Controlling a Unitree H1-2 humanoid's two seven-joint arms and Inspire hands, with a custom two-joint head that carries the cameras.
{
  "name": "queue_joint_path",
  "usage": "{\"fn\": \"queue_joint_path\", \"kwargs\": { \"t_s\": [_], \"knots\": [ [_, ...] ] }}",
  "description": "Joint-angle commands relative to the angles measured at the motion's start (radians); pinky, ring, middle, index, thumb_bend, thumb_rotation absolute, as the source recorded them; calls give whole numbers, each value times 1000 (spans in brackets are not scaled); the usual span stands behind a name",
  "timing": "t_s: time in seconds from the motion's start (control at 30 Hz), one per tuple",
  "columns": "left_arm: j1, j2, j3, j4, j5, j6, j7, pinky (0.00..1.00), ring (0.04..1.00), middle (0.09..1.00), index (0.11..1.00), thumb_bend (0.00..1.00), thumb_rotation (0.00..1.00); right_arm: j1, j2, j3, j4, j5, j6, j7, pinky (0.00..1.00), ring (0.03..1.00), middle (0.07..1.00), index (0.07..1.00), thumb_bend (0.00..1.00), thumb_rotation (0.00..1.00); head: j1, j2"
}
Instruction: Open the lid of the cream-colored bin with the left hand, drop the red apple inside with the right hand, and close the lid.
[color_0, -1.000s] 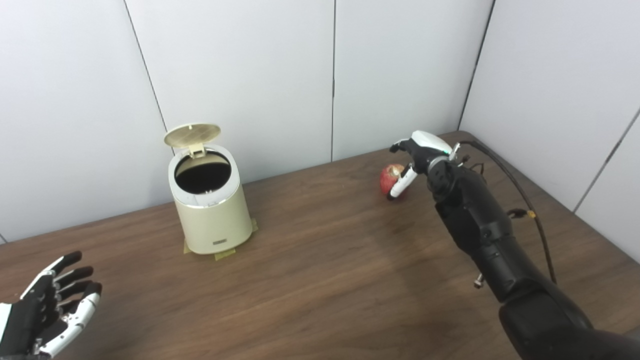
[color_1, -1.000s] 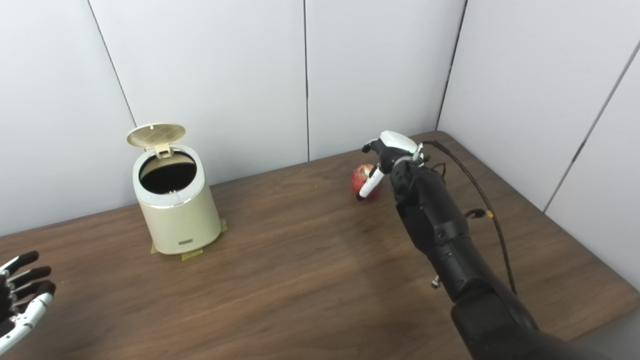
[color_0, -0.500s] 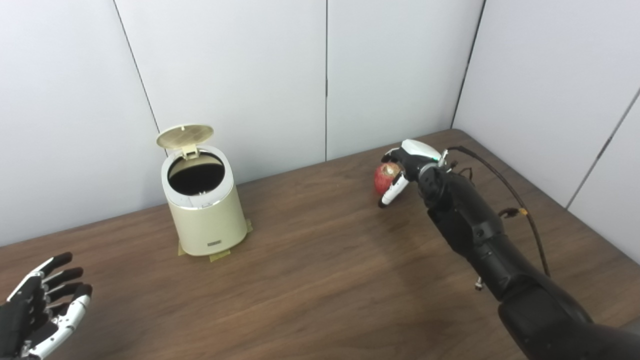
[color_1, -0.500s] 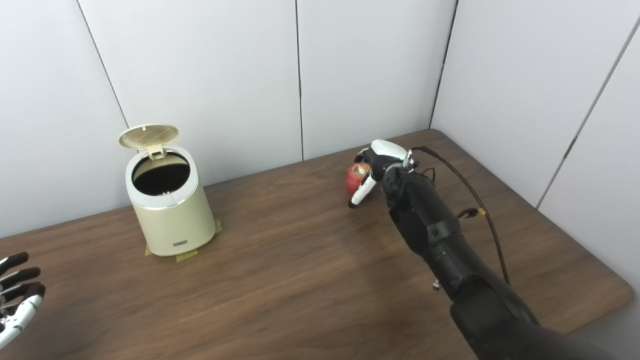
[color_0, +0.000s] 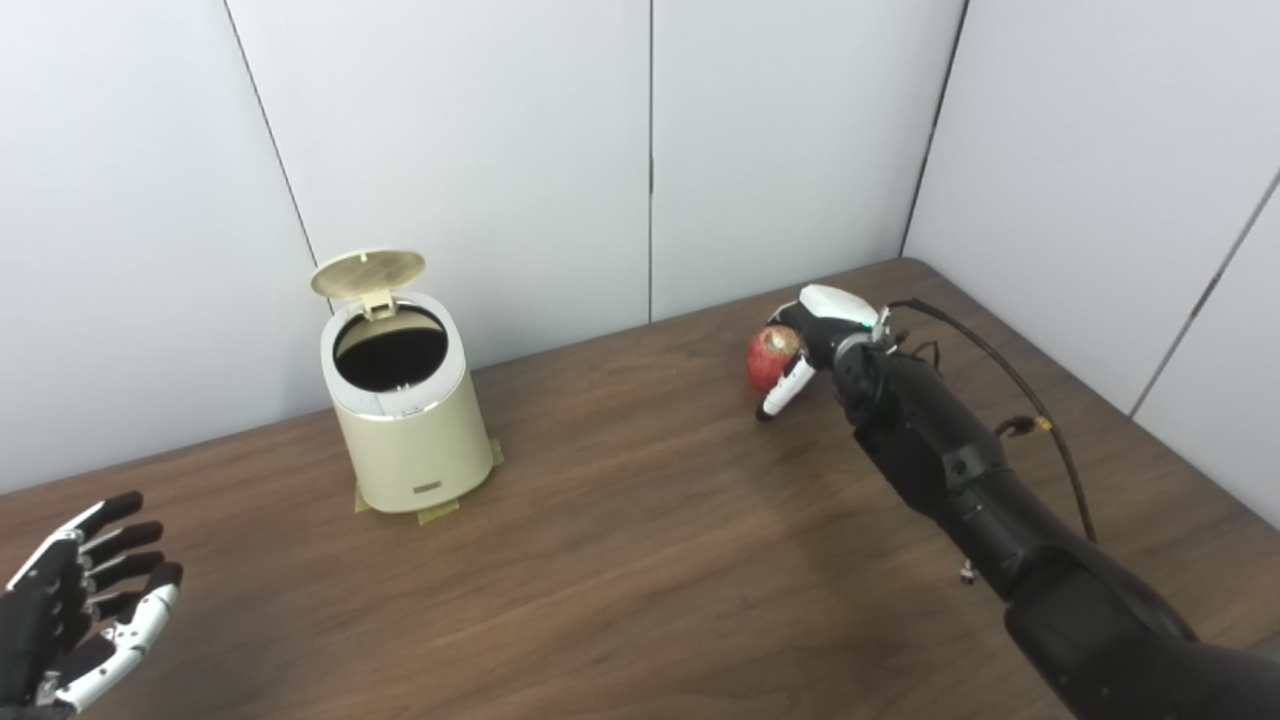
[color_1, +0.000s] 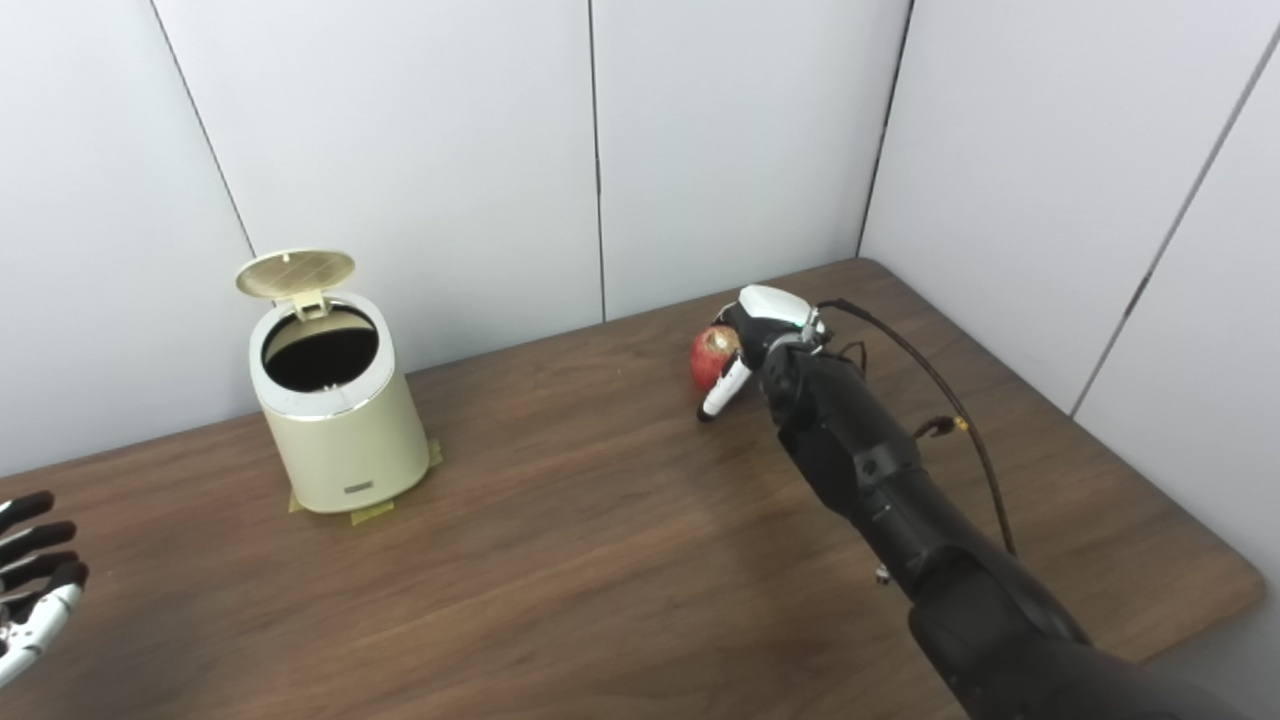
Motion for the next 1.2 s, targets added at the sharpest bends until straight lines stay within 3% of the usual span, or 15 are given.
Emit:
{"fn": "queue_joint_path", "kwargs": {
  "t_s": [0.0,0.17,0.3,0.4,0.53,0.7,0.73,0.8,0.9,1.17],
  "knots": [
    [-41,-1,11,-35,16,-4,-10,657,750,784,846,311,21,-52,-34,-5,-22,2,-7,-49,718,842,823,745,949,161,-2,3],
    [-43,-21,19,-40,37,-4,-31,674,759,789,845,303,0,-41,-23,-24,-29,32,-16,-108,655,796,786,711,948,124,4,2],
    [-45,-33,21,-43,66,-4,-46,686,767,797,852,297,0,-37,-12,-41,-23,72,-38,-175,611,681,698,673,931,67,9,2],
    [-45,-46,27,-47,88,-4,-55,686,768,800,857,297,0,-34,-5,-42,-21,86,-43,-219,618,666,693,651,914,40,16,2],
    [-42,-61,36,-51,99,-5,-68,687,774,811,867,287,0,-27,10,-50,-16,106,-58,-290,547,582,635,623,913,4,17,1],
    [-44,-87,58,-57,140,-4,-90,702,777,813,867,278,0,-29,33,-54,-11,111,-34,-350,507,530,582,589,888,0,23,1],
    [-44,-91,63,-59,145,-4,-95,715,786,819,873,270,0,-30,38,-56,-11,111,-26,-358,507,530,581,531,671,74,26,4],
    [-43,-94,69,-63,143,-4,-103,710,783,816,883,258,0,-31,45,-57,-11,113,-22,-373,497,523,576,501,560,112,26,4],
    [-42,-94,73,-66,129,-5,-108,677,758,791,901,249,0,-39,47,-53,11,116,-32,-391,485,516,567,490,525,123,29,1],
    [-44,-93,76,-67,113,-4,-101,705,777,821,943,247,0,-42,46,-36,28,112,-37,-418,472,509,559,489,521,125,36,0]
  ]
}}
